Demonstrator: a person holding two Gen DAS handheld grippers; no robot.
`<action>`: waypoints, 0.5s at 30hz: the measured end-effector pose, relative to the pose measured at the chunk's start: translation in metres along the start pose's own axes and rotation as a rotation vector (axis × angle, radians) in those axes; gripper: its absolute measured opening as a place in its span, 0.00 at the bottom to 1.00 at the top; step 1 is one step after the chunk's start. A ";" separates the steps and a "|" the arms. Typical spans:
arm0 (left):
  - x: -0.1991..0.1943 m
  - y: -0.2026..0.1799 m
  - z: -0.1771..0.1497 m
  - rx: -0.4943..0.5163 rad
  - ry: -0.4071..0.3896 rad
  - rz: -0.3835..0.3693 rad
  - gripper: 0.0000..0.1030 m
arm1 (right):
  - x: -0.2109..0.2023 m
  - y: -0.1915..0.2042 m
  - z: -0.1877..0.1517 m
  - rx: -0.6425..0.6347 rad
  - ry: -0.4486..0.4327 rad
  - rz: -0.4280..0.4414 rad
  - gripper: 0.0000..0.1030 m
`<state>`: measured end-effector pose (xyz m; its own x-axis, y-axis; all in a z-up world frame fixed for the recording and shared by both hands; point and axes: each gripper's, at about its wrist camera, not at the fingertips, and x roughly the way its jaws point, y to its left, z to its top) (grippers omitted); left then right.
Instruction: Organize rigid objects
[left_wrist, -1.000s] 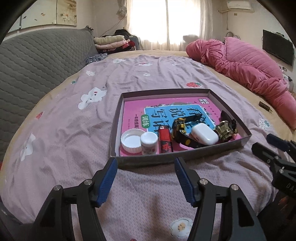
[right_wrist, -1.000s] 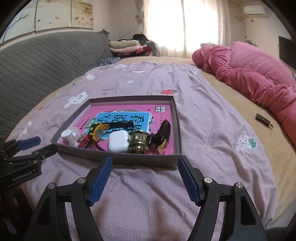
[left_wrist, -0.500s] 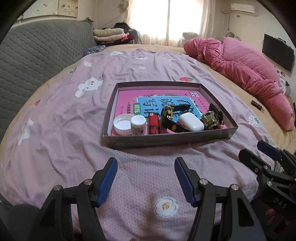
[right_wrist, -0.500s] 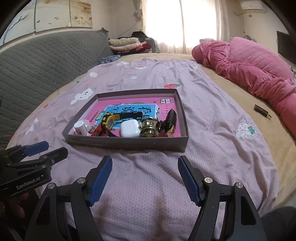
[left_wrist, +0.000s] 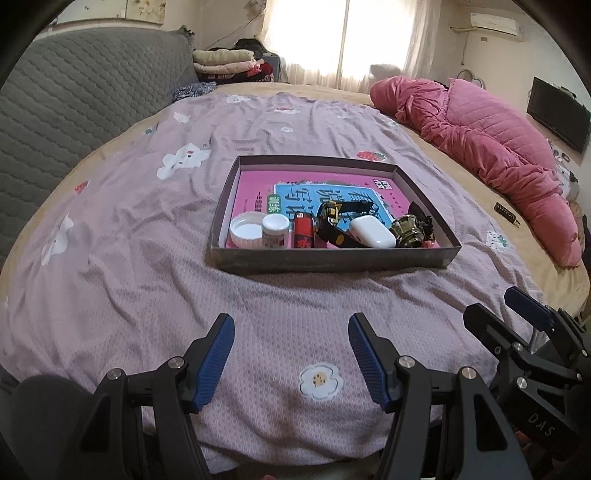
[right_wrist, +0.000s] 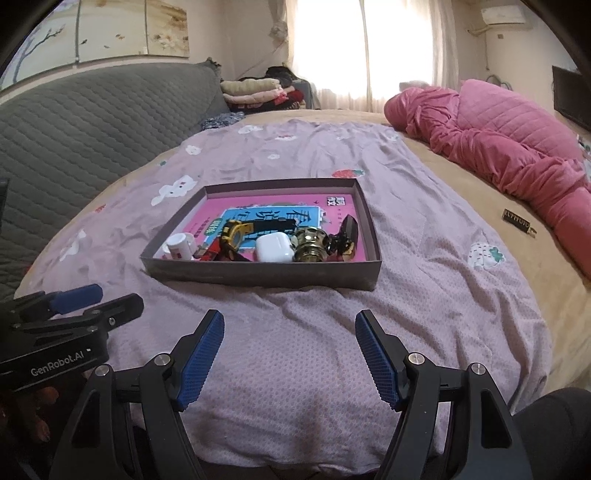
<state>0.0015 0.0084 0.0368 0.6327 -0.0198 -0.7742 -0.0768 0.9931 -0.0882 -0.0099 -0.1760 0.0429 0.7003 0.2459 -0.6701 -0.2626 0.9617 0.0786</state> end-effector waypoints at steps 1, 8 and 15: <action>-0.002 0.001 -0.002 -0.009 0.004 -0.001 0.62 | -0.002 0.001 -0.001 0.002 -0.001 0.005 0.72; 0.002 -0.002 -0.006 0.000 0.022 0.007 0.62 | 0.001 0.002 -0.002 -0.001 0.006 0.005 0.73; 0.007 -0.004 -0.007 0.011 0.028 0.012 0.62 | 0.009 0.000 -0.005 0.006 0.019 0.001 0.73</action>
<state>0.0012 0.0037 0.0277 0.6099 -0.0107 -0.7924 -0.0756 0.9946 -0.0716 -0.0071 -0.1740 0.0335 0.6875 0.2445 -0.6838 -0.2591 0.9622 0.0836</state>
